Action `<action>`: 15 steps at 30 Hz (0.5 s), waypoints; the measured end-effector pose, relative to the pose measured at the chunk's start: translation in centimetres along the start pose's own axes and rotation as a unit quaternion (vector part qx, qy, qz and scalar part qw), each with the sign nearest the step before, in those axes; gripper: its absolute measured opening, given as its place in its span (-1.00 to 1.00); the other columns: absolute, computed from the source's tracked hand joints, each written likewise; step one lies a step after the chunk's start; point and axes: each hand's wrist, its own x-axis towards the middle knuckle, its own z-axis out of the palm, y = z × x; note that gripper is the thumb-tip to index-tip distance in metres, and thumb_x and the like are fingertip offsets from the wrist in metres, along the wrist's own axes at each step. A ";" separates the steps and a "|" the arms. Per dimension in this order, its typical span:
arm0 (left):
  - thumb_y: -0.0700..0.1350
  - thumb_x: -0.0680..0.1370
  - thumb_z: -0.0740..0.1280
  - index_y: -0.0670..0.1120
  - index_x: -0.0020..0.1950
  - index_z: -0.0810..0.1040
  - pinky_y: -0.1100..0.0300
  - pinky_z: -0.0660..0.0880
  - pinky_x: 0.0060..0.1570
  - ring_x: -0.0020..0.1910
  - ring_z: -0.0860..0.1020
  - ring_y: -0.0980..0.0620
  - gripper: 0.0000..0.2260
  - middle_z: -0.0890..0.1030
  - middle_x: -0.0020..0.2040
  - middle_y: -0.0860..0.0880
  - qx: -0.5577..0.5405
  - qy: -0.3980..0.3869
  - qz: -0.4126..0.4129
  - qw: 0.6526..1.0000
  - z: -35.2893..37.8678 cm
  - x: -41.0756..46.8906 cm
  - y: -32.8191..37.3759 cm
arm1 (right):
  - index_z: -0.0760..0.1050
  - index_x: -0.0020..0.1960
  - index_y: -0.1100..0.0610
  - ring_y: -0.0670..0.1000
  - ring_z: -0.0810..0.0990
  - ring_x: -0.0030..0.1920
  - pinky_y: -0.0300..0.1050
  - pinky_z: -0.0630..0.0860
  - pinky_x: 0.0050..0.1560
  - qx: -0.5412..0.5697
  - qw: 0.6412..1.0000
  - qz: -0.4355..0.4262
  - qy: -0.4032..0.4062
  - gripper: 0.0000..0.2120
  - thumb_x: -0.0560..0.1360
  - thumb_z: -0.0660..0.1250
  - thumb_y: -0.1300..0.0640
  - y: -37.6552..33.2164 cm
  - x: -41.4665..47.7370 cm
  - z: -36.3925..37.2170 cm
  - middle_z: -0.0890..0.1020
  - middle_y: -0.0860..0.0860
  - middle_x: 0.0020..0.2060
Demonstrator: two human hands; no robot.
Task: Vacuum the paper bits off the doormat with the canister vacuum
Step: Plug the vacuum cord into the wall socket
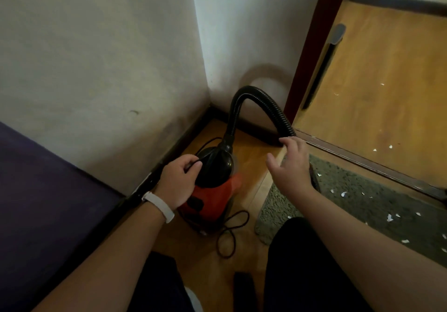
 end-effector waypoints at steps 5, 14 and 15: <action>-0.15 0.62 0.28 -0.11 -0.13 0.62 0.34 0.43 -0.37 -0.33 0.53 0.17 -0.82 0.57 -0.35 0.11 -0.045 0.025 0.046 0.998 -3.4 -2.8 2.7 | 0.43 0.34 0.09 0.01 0.39 0.33 -0.03 0.38 0.38 0.018 0.982 -0.152 -0.114 -0.58 0.53 0.38 0.02 -6.0 -2.4 1.1 0.40 -0.03 0.29; -0.14 0.60 0.33 -0.02 -0.15 0.62 0.21 0.38 -0.42 -0.43 0.46 0.02 -0.85 0.54 -0.39 -0.02 -0.053 0.003 0.091 0.994 -7.3 -4.7 6.0 | 0.53 -0.08 0.07 -0.06 0.51 -0.18 -0.18 0.45 -0.13 -0.011 0.919 -0.326 -0.223 -0.84 0.59 0.29 0.00 -14.0 -4.3 0.7 0.57 -0.02 -0.13; -0.15 0.60 0.33 -0.05 -0.15 0.62 0.26 0.36 -0.44 -0.45 0.45 0.07 -0.85 0.53 -0.42 0.02 -0.059 -0.003 0.088 0.994 -7.3 -4.9 6.1 | 0.47 -0.17 0.05 -0.08 0.47 -0.25 -0.19 0.40 -0.24 -0.006 0.923 -0.310 -0.229 -0.82 0.59 0.28 0.03 -14.1 -4.2 0.5 0.51 -0.05 -0.21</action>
